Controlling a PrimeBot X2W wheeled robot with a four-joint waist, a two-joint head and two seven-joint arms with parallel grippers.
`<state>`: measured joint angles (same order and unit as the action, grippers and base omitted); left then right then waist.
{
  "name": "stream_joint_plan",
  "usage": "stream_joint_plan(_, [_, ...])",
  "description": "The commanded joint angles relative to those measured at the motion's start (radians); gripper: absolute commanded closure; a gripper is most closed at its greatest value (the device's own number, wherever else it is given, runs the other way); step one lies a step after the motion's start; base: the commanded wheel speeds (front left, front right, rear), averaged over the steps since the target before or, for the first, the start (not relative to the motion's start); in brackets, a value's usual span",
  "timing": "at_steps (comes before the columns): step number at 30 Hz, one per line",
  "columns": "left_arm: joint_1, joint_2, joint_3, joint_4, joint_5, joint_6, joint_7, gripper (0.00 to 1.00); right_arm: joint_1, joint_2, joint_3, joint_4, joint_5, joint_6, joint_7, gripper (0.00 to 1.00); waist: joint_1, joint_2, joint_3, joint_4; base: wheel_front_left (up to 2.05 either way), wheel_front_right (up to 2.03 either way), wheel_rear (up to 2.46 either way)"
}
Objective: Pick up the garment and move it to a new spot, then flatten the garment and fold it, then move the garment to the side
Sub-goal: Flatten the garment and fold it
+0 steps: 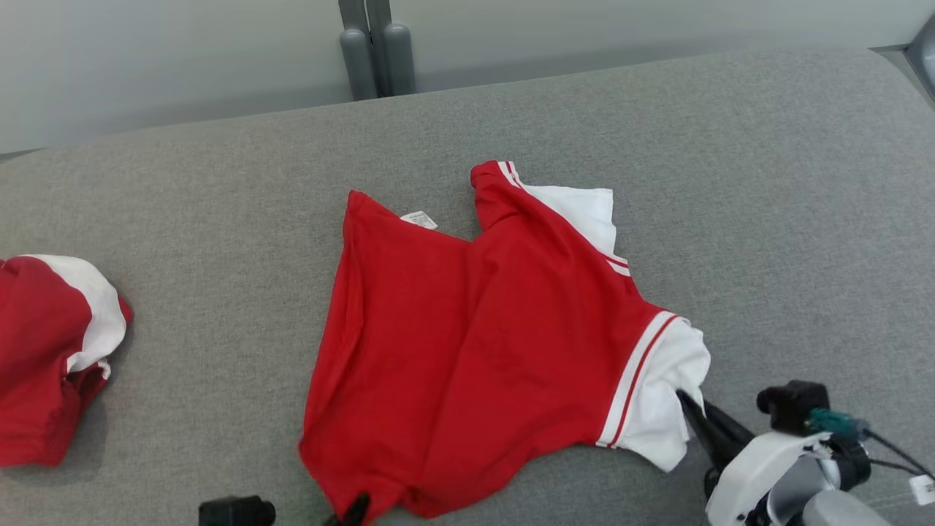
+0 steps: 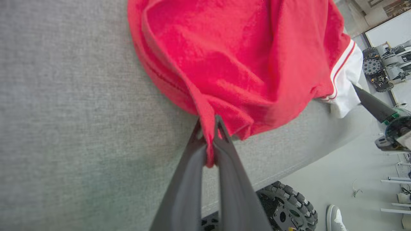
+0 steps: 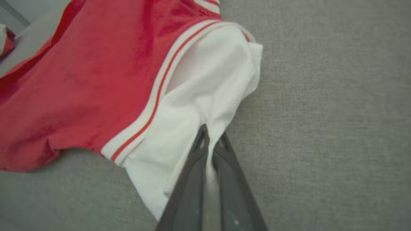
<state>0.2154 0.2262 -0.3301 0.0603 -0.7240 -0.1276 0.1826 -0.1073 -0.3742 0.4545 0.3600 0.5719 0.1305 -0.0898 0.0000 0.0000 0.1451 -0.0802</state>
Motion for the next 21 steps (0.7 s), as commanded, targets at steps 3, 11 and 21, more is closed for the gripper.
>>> stream_joint_plan(3, [-0.036, 0.065, 0.003, -0.198, -0.091, -0.005, -0.049, 1.00, -0.012, -0.076, -0.047, -0.200, 0.175, 0.000, -0.024, 1.00, 0.0000, 0.0000, 0.005, -0.008, 0.00, 0.00, 0.00])
stream_joint_plan(11, [-0.221, 0.166, 0.149, -0.573, -0.170, 0.008, -0.067, 1.00, -0.094, -0.204, -0.280, -0.632, 0.429, 0.001, -0.011, 1.00, 0.0000, 0.0000, 0.121, -0.033, 0.00, 0.00, 0.00])
stream_joint_plan(21, [-0.969, 0.244, 0.194, -0.363, -0.131, 0.123, 0.145, 1.00, -0.788, 0.058, -0.508, -0.448, 0.250, 0.001, 0.248, 1.00, 0.0000, 0.0000, 0.372, -0.035, 0.00, 0.00, 0.00])
